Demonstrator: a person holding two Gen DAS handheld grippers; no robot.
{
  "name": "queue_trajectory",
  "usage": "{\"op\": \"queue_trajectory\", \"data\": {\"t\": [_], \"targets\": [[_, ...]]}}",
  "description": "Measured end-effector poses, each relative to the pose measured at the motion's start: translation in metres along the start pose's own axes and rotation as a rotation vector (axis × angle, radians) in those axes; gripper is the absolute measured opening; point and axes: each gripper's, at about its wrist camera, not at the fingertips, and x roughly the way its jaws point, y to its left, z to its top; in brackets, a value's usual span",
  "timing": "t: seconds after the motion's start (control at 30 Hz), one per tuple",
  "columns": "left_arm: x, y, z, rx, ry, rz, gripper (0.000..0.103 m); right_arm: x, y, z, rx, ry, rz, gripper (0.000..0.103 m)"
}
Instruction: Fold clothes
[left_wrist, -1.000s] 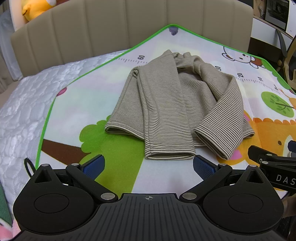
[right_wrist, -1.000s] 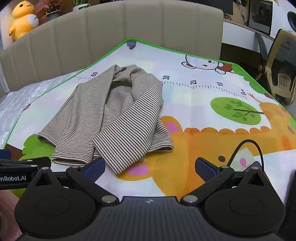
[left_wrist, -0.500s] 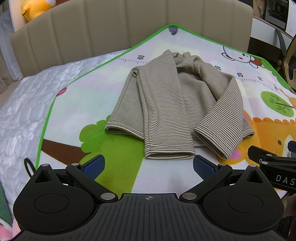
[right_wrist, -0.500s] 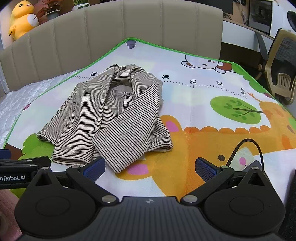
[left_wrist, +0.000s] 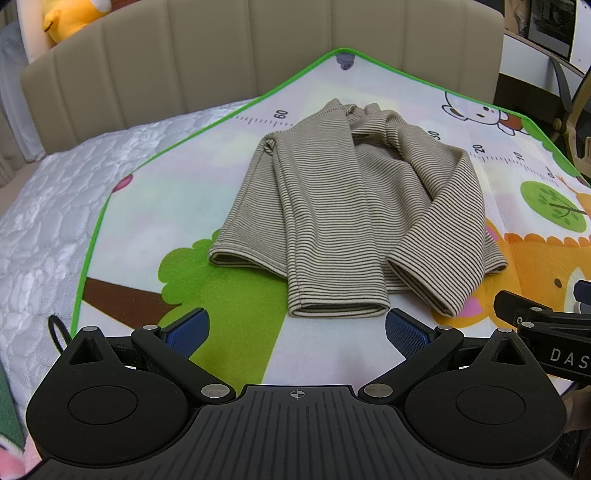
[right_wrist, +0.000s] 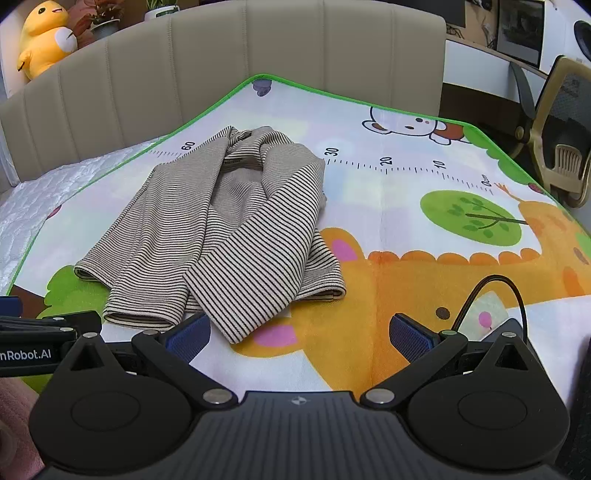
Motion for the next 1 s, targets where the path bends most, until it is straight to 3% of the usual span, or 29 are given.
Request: {"op": "queue_trajectory", "data": {"t": [1.0], "targets": [[-0.0004,-0.0013,-0.0016,0.017,-0.011,0.018,0.103,0.0011,-0.0018,0.0007,0.000,0.009,-0.004,0.103]]}}
